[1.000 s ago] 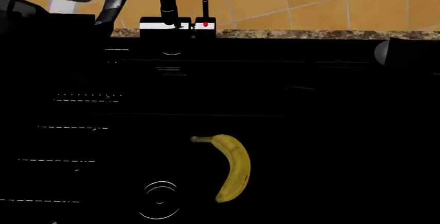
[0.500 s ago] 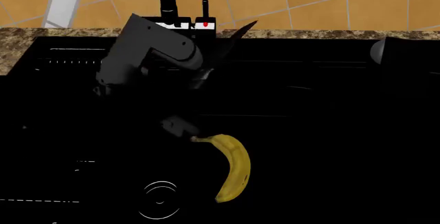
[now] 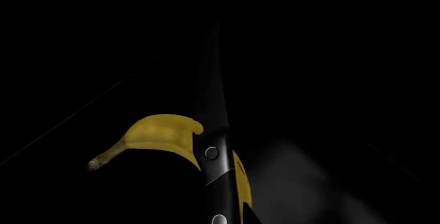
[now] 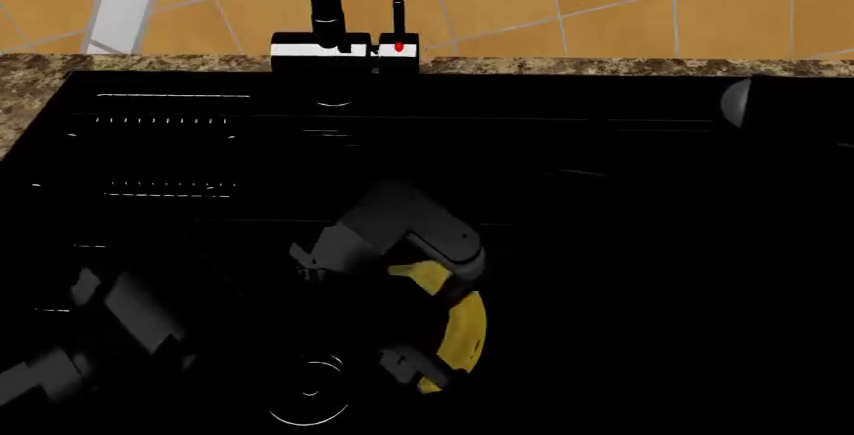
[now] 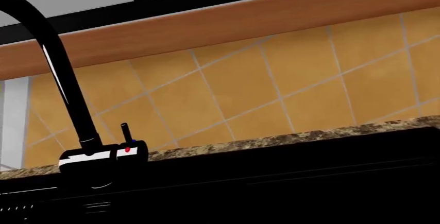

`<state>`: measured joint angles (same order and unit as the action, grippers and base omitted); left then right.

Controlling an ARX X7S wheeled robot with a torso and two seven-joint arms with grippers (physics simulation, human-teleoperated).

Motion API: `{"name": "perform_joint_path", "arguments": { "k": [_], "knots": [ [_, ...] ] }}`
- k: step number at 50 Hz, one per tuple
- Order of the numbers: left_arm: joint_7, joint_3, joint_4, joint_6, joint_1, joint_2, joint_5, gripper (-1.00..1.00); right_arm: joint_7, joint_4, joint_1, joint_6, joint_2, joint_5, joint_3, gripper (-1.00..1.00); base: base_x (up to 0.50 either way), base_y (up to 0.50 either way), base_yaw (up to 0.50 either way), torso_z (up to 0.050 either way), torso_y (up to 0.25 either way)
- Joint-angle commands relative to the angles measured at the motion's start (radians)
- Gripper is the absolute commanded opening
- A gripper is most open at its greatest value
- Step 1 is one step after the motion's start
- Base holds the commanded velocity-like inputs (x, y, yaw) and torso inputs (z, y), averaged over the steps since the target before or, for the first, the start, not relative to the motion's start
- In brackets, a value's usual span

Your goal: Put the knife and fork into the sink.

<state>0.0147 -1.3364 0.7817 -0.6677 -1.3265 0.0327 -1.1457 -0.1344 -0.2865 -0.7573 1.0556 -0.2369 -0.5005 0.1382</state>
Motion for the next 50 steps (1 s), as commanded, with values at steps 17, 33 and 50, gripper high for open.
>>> {"name": "perform_joint_path", "arguments": {
  "k": [17, 33, 50],
  "knots": [
    [0.042, -0.207, 0.034, 0.048, -0.006, -0.033, -0.082, 1.00, -0.023, -0.041, 0.022, 0.020, -0.005, -0.029, 0.022, 1.00, 0.00, 0.00, 0.00, 0.000, 0.000],
    [0.016, -0.135, -0.133, 0.075, -0.124, 0.066, -0.190, 1.00, -0.026, -0.047, 0.020, 0.020, -0.008, -0.041, 0.016, 1.00, 0.00, 0.00, 0.00, 0.000, 0.001],
    [-0.303, 0.020, -0.654, 0.041, -0.266, 0.406, -0.309, 1.00, -0.038, -0.064, 0.010, 0.041, -0.016, -0.055, 0.011, 1.00, 0.00, 0.00, 0.00, 0.000, 0.000]
  ]
}}
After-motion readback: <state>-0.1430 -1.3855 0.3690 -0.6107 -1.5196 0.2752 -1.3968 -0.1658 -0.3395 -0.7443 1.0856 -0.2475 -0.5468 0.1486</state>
